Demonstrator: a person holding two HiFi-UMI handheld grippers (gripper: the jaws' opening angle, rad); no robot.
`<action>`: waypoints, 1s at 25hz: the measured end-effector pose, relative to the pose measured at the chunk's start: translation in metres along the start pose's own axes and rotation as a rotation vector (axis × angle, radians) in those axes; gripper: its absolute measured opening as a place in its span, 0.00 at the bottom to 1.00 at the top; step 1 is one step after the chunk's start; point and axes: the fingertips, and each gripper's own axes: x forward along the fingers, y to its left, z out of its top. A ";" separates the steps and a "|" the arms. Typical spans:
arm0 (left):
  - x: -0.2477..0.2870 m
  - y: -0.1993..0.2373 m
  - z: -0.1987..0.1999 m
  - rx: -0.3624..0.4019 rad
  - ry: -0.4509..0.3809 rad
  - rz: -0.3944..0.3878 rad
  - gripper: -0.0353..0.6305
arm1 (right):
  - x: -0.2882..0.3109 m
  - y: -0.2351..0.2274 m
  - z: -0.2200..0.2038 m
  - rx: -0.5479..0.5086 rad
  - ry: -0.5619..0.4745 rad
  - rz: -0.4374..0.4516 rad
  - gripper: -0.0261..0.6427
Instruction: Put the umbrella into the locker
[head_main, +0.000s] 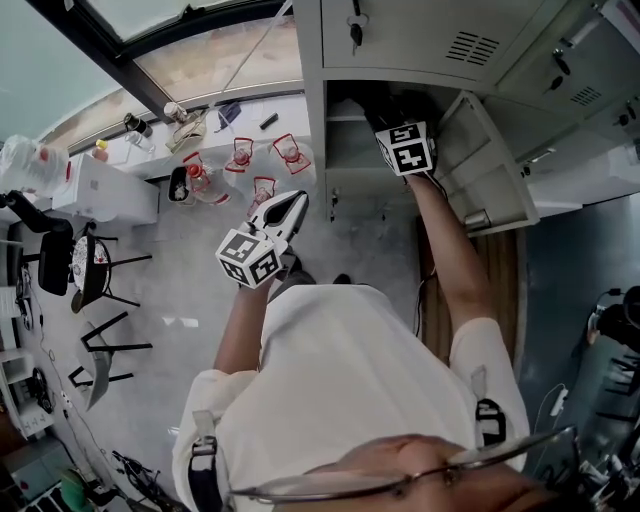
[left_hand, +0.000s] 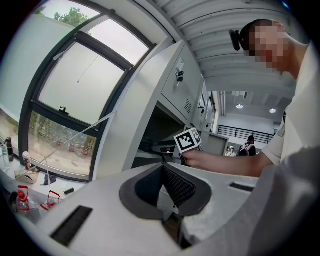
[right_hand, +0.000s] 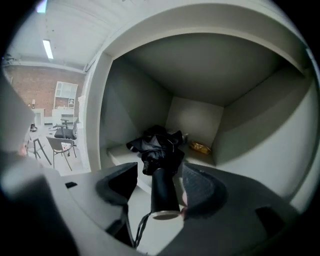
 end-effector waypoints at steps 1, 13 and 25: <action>0.001 -0.002 -0.002 -0.002 0.001 -0.002 0.06 | -0.003 0.000 -0.003 0.009 -0.004 -0.001 0.47; 0.012 -0.018 -0.018 -0.014 0.020 -0.017 0.06 | -0.040 -0.004 -0.040 0.098 -0.026 -0.104 0.41; 0.015 -0.019 -0.028 -0.026 0.034 -0.004 0.06 | -0.036 -0.006 -0.048 0.139 -0.054 -0.125 0.26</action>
